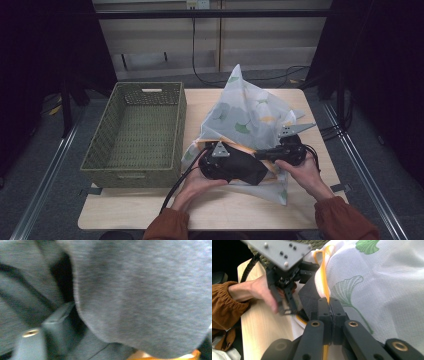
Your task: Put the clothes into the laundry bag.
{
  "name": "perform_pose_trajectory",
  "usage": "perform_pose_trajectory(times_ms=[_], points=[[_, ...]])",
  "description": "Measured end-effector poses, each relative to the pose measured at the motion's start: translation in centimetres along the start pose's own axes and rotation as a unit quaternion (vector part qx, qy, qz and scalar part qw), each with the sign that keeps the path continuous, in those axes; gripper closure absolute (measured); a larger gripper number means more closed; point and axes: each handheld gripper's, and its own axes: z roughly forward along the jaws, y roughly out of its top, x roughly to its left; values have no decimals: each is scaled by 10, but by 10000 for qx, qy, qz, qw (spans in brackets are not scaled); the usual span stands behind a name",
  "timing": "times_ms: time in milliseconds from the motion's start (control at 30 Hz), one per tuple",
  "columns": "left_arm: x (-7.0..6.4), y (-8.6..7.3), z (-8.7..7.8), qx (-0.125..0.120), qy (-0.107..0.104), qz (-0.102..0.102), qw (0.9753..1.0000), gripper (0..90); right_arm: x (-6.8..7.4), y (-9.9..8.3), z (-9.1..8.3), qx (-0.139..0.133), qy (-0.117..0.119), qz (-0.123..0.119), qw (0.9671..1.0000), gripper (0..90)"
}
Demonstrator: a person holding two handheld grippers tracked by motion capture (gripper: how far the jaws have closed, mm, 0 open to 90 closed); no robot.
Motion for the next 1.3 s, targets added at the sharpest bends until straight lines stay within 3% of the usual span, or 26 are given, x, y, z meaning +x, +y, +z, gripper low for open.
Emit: perform_pose_trajectory(times_ms=[67,167,267,300,333,400,500,533,567,633,667,733,767,800,833,867,1000,1100,1200,1300], points=[[1,1,-1,136,181,91,9997,298,1,0,1,17,8,1,10000,893],[2,2,0,-63,317,-102,9994,380,3,0,4,72,40,-43,10000,893],[2,5,5,-175,388,-186,9989,308,4,1,6,78,53,-67,9999,893],[2,7,4,-56,471,-65,9989,286,5,1,6,78,75,-70,9999,893],[2,7,7,-165,442,-73,9989,257,6,1,6,81,67,-78,9999,893],[0,10,7,34,588,60,9982,249,7,2,6,73,80,-82,9999,893],[2,11,12,55,692,58,9976,447,7,2,6,83,69,-78,9999,893],[2,11,11,103,653,78,9978,641,7,2,6,84,88,-93,9999,893],[3,12,11,96,521,-6,9986,641,7,2,6,84,88,-93,9999,893],[3,14,11,112,541,-104,9984,765,8,2,7,105,70,-119,9998,893],[3,15,10,35,534,-228,9983,861,8,2,8,111,77,-126,9998,893],[5,17,5,-247,362,-485,9979,868,8,3,8,83,70,-114,9999,894],[5,17,5,-247,362,-485,9979,871,8,3,8,83,70,-114,9999,894],[2,23,-1,-554,335,-570,9963,872,8,5,5,29,51,-125,9999,894],[2,23,-1,-554,335,-570,9963,873,8,5,5,29,51,-125,9999,894],[1,27,-5,-724,284,-643,9949,873,9,6,4,-11,41,-129,9999,894],[-5,46,-15,-1096,322,-653,9913,875,16,19,-10,-346,-12,-233,9991,895],[-9,59,-22,-1404,303,-749,9868,875,19,24,-17,-529,11,-238,9983,895],[-13,72,-31,-1641,285,-810,9827,876,24,33,-29,-779,35,-311,9965,896],[-16,84,-43,-1843,152,-742,9800,877,30,45,-42,-1083,97,-375,9934,895]])
